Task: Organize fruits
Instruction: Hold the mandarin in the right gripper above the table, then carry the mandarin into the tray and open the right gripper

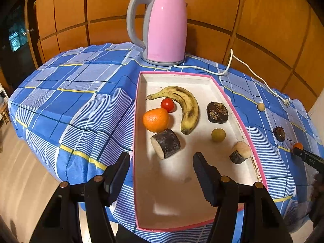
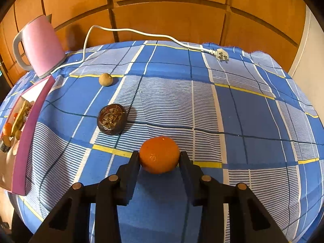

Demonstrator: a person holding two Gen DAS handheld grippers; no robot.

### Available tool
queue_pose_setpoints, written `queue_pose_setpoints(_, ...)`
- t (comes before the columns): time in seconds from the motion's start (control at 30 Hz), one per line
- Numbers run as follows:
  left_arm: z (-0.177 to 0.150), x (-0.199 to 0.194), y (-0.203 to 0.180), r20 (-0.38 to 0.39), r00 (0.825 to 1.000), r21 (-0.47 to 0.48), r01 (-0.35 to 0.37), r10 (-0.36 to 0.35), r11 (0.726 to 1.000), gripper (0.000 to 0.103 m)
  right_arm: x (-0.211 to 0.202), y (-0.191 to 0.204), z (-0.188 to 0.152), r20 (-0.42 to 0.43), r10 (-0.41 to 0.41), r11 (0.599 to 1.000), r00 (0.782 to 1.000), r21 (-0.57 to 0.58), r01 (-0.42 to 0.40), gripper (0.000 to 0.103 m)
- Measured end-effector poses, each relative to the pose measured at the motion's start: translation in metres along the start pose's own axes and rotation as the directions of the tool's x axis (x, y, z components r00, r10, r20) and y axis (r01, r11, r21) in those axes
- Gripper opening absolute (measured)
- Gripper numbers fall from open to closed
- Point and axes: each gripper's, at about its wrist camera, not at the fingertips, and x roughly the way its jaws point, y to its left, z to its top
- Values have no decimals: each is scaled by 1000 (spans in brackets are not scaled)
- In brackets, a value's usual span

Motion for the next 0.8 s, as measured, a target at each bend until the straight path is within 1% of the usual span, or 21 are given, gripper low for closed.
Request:
queue_pose_setpoints(0.1, 0, -1, 1, 2, 1000, -5, -5, 5, 1000, 65, -8, 4, 0, 11, 12, 1000, 1000, -1, -12, 39)
queue_pose_setpoints(0.2, 0, 0, 2, 1, 1000, -13, -5, 5, 1000, 65, -21, 13, 2, 33, 52, 998, 998, -19, -52, 39)
queue_pose_setpoints(0.27, 0, -1, 4, 2, 1000, -18, -4, 4, 1000, 65, -29, 27, 4, 49, 80, 996, 996, -54, -78, 39)
queue_pose_setpoints(0.33, 1, -1, 7, 4, 1000, -25, -3, 4, 1000, 65, -37, 42, 6, 61, 127, 989, 990, -84, -122, 39)
queue_pose_setpoints(0.43, 2, 0, 11, 2, 1000, -36, -14, 14, 999, 66, -50, 74, 13, 60, 224, 965, 973, -155, -213, 39)
queue_pose_setpoints(0.5, 2, 0, 14, -2, 1000, -46, -18, 18, 999, 67, -55, 103, 16, 31, 302, 932, 953, -219, -288, 39)
queue_pose_setpoints(0.57, 2, 0, 15, -1, 1000, -50, -23, 23, 999, 67, -57, 140, 16, -9, 366, 886, 930, -303, -352, 39)
queue_pose_setpoints(0.63, 3, 0, 16, 3, 1000, -53, -25, 26, 998, 68, -55, 170, 15, -56, 417, 843, 907, -349, -410, 39)
queue_pose_setpoints(0.77, 4, -1, 21, 8, 1000, -64, -26, 27, 998, 68, -47, 224, 10, -140, 468, 765, 872, -430, -480, 39)
queue_pose_setpoints(0.8, 5, -1, 22, 8, 1000, -67, -27, 27, 997, 68, -44, 238, 8, -169, 484, 740, 859, -446, -504, 39)
